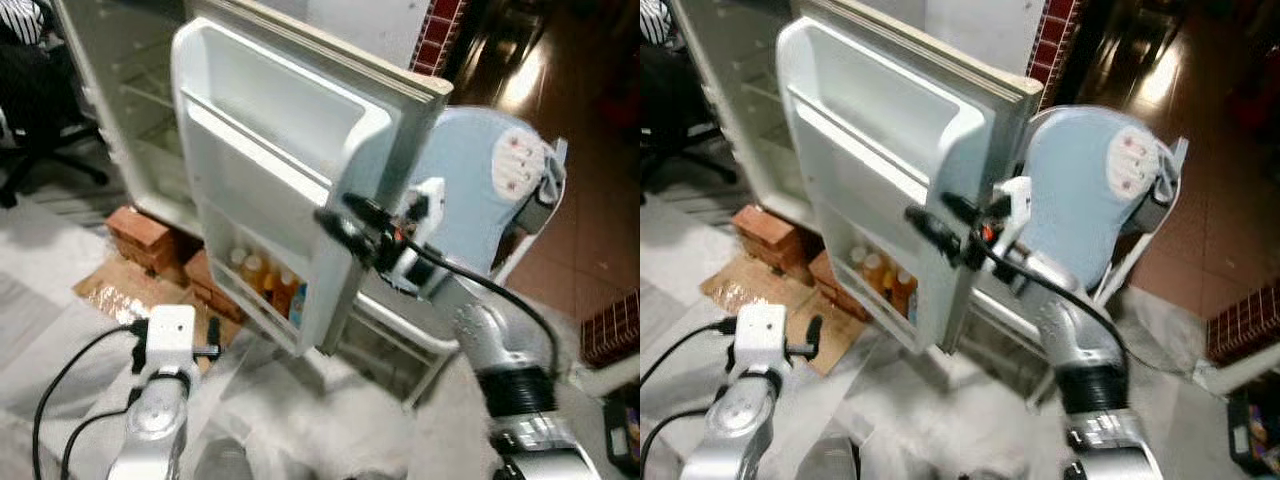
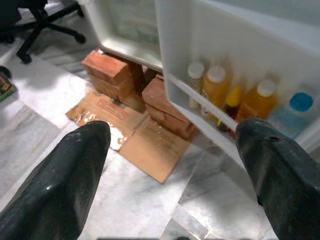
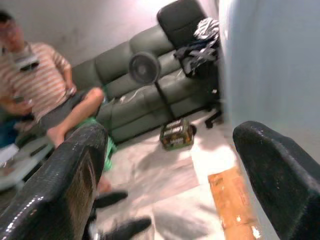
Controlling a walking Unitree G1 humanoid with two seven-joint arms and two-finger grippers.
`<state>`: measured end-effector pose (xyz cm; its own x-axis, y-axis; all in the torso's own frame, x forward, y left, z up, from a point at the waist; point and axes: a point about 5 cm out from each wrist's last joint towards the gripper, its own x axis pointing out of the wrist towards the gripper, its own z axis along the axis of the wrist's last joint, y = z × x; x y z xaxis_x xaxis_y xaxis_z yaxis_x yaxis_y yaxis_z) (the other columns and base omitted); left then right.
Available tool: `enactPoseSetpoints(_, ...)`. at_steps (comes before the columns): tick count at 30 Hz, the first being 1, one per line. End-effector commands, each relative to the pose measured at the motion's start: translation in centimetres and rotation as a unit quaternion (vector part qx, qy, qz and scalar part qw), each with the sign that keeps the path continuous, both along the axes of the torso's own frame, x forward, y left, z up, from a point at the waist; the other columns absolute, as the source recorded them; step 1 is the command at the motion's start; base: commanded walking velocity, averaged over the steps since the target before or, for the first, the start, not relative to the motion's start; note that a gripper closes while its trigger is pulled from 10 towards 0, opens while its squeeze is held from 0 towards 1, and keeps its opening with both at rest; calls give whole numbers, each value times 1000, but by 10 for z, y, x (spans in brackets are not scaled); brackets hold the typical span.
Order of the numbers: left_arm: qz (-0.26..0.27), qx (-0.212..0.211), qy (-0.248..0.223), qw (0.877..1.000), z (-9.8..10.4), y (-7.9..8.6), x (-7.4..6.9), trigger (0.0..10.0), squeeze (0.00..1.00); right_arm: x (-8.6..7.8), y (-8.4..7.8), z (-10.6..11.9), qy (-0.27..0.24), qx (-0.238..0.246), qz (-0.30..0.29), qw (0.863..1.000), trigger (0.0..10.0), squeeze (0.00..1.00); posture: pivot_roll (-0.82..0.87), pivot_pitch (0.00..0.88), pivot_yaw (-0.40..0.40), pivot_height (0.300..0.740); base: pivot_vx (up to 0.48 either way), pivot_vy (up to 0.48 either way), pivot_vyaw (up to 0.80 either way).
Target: Restocking fridge
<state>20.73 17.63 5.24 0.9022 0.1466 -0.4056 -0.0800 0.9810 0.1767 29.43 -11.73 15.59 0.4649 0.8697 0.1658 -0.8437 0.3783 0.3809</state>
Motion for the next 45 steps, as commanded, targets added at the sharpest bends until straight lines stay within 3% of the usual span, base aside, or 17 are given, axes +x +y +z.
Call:
enactPoseSetpoints(1,-10,-8,9,1000,-1,-4,0,10000,0,0,-8,-10,-16,-57,-1,998,10000,0,117,0,-96,740,0,0,0)
enactPoseSetpoints(3,-14,-9,13,1000,-2,-5,1,10000,0,7,-21,-33,-20,-159,-35,986,10000,0,113,0,-95,740,0,0,0)
enactPoseSetpoints(4,-17,-8,18,1000,-3,-6,1,10000,0,14,-33,-53,-8,-249,-64,966,10000,0,112,0,-94,740,0,0,0)
enactPoseSetpoints(5,-18,-8,19,1000,-3,-6,1,10000,0,15,-35,-57,-5,-267,-69,961,10000,0,112,0,-94,740,0,0,0)
enactPoseSetpoints(7,-21,-8,22,1000,-3,-7,1,10000,0,17,-44,-67,-19,-348,-81,934,10000,0,114,0,-94,740,0,0,0)
enactPoseSetpoints(9,-23,-8,36,999,-6,-7,0,10000,0,22,-54,-76,-40,-453,-97,885,10000,0,123,0,-92,740,0,0,0)
enactPoseSetpoints(11,-29,-22,63,997,-11,-9,-4,10000,0,37,-60,-74,-71,-517,-150,840,10000,0,125,0,-91,740,0,0,0)
enactPoseSetpoints(15,-64,-46,106,991,-18,-17,-15,10000,0,68,-45,-41,-117,-466,-272,834,10000,0,150,0,-93,740,0,0,0)
enactPoseSetpoints(22,-50,-44,117,991,-19,-10,-27,10000,0,91,-27,-6,-150,-385,-375,830,10000,0,156,0,-94,740,0,0,0)
enactPoseSetpoints(24,-40,-16,101,994,-15,0,-30,10000,0,98,-18,12,-156,-330,-413,834,10000,0,161,0,-95,740,0,0,0)
enactPoseSetpoints(26,-43,26,79,996,-13,10,-33,10000,0,105,-2,31,-147,-260,-436,849,10000,0,178,0,-92,740,0,0,0)
enactPoseSetpoints(30,-68,37,33,996,3,7,-24,10000,0,112,21,54,-123,-181,-449,866,10000,0,212,0,-86,740,0,0,0)
enactPoseSetpoints(32,-76,48,26,996,6,6,-20,10000,0,113,26,57,-118,-170,-448,870,10000,0,218,0,-89,740,0,0,0)
enactPoseSetpoints(34,-51,85,48,994,-6,18,-7,10000,0,114,45,63,-92,-136,-440,883,10000,0,209,0,-105,740,0,0,0)
enactPoseSetpoints(39,43,13,92,995,-37,50,8,10000,0,111,63,65,-99,-126,-419,894,10000,0,173,0,-131,740,0,0,0)
enactPoseSetpoints(41,57,30,104,992,-45,59,8,10000,0,111,63,66,-97,-122,-420,894,10000,0,173,0,-131,740,0,0,0)
enactPoseSetpoints(45,29,-6,143,989,-61,51,-1,10000,0,113,62,70,-98,-121,-431,889,10000,0,151,0,-132,740,0,0,0)
